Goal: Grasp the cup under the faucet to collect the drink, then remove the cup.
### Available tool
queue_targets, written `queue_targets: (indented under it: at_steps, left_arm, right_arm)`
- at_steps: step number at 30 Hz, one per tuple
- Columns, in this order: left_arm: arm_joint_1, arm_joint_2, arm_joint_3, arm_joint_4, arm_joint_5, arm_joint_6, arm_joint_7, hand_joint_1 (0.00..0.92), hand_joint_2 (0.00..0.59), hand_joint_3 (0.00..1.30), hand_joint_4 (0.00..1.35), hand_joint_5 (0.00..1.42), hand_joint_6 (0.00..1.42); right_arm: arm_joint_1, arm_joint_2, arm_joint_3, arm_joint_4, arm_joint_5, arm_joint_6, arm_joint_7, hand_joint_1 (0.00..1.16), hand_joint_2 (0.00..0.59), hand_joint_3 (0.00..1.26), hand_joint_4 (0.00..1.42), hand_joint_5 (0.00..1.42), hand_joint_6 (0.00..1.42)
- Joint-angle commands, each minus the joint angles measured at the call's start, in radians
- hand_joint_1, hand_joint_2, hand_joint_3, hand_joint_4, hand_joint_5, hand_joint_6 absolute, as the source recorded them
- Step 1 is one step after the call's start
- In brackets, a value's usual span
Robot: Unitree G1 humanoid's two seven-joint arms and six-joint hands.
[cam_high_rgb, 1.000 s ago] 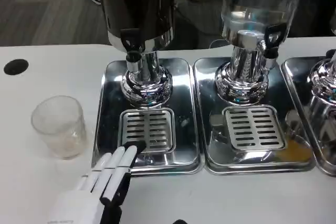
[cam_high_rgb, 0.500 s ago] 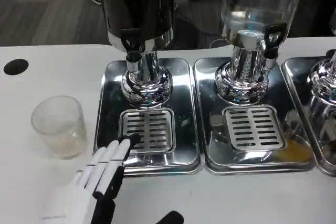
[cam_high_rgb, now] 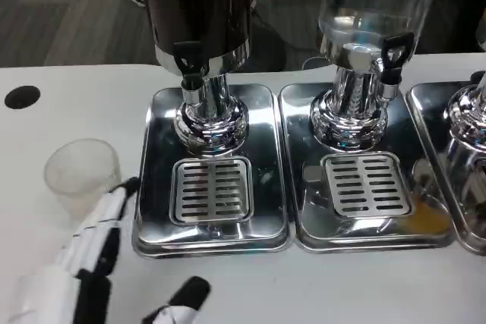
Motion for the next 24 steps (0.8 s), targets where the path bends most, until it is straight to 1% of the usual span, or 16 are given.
queue_targets:
  at_steps: [1,4,9,12,16,18,20,24]
  left_arm:
    - [0.004,-0.040,0.071,0.048,-0.131,-0.022,0.022,0.000,0.076,0.09,0.02,0.13,0.26]
    - [-0.014,-0.061,0.140,0.094,-0.245,-0.024,0.012,0.000,0.072,0.08,0.02,0.15,0.26]
    - [-0.036,-0.063,0.205,0.143,-0.346,-0.032,-0.036,0.000,0.070,0.07,0.02,0.15,0.27]
    - [-0.045,-0.061,0.232,0.158,-0.372,-0.024,-0.063,0.000,0.070,0.07,0.02,0.15,0.27]
    - [-0.055,-0.068,0.253,0.171,-0.386,-0.025,-0.091,0.000,0.068,0.07,0.02,0.15,0.27]
    - [-0.069,-0.071,0.261,0.184,-0.403,-0.014,-0.106,0.000,0.066,0.09,0.03,0.17,0.31]
    - [-0.085,-0.071,0.270,0.193,-0.412,0.000,-0.119,0.000,0.065,0.09,0.04,0.18,0.33]
    - [-0.147,-0.076,0.293,0.219,-0.432,0.060,-0.142,0.000,0.062,0.10,0.06,0.21,0.34]
  right_arm:
    - [0.002,0.011,0.009,0.002,-0.006,-0.004,0.002,0.42,0.357,0.28,0.22,0.27,0.08]
    - [0.012,0.015,0.012,0.001,-0.008,-0.010,0.003,0.42,0.357,0.29,0.22,0.27,0.08]
    - [0.023,0.015,0.011,-0.004,-0.004,-0.013,0.001,0.42,0.357,0.29,0.22,0.27,0.08]
    - [0.030,0.016,0.011,-0.006,-0.006,-0.017,0.001,0.43,0.357,0.29,0.22,0.27,0.08]
    - [0.035,0.018,0.014,-0.008,-0.009,-0.018,0.001,0.43,0.357,0.29,0.22,0.27,0.08]
    - [0.038,0.019,0.017,-0.012,-0.010,-0.019,0.002,0.43,0.357,0.29,0.22,0.27,0.08]
    - [0.040,0.020,0.019,-0.016,-0.011,-0.018,0.002,0.43,0.357,0.29,0.22,0.27,0.08]
    - [0.043,0.022,0.023,-0.021,-0.012,-0.015,0.003,0.43,0.357,0.29,0.22,0.27,0.08]
